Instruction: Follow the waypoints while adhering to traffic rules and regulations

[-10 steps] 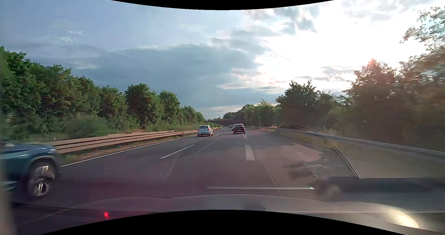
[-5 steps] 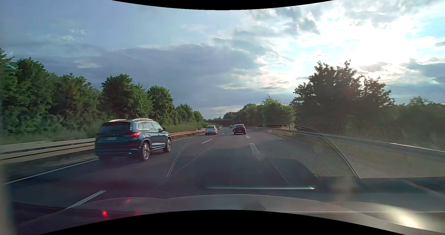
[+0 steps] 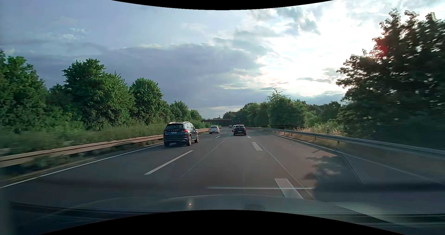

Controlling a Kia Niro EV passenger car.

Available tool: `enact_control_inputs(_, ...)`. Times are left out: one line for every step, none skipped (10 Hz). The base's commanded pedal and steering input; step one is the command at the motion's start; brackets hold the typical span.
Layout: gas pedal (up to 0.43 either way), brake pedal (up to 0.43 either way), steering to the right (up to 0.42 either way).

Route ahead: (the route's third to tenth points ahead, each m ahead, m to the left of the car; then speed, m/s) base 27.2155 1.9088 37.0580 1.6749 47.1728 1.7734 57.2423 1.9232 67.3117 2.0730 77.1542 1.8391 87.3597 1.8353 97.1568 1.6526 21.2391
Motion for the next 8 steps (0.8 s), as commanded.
enact_control_inputs(0.299,0.000,-0.003)
enact_control_inputs(0.287,0.000,-0.003)
enact_control_inputs(0.287,0.000,-0.003)
enact_control_inputs(0.287,0.000,-0.003)
enact_control_inputs(0.287,0.000,-0.002)
enact_control_inputs(0.287,0.000,-0.003)
enact_control_inputs(0.287,0.000,-0.002)
enact_control_inputs(0.299,0.000,-0.003)
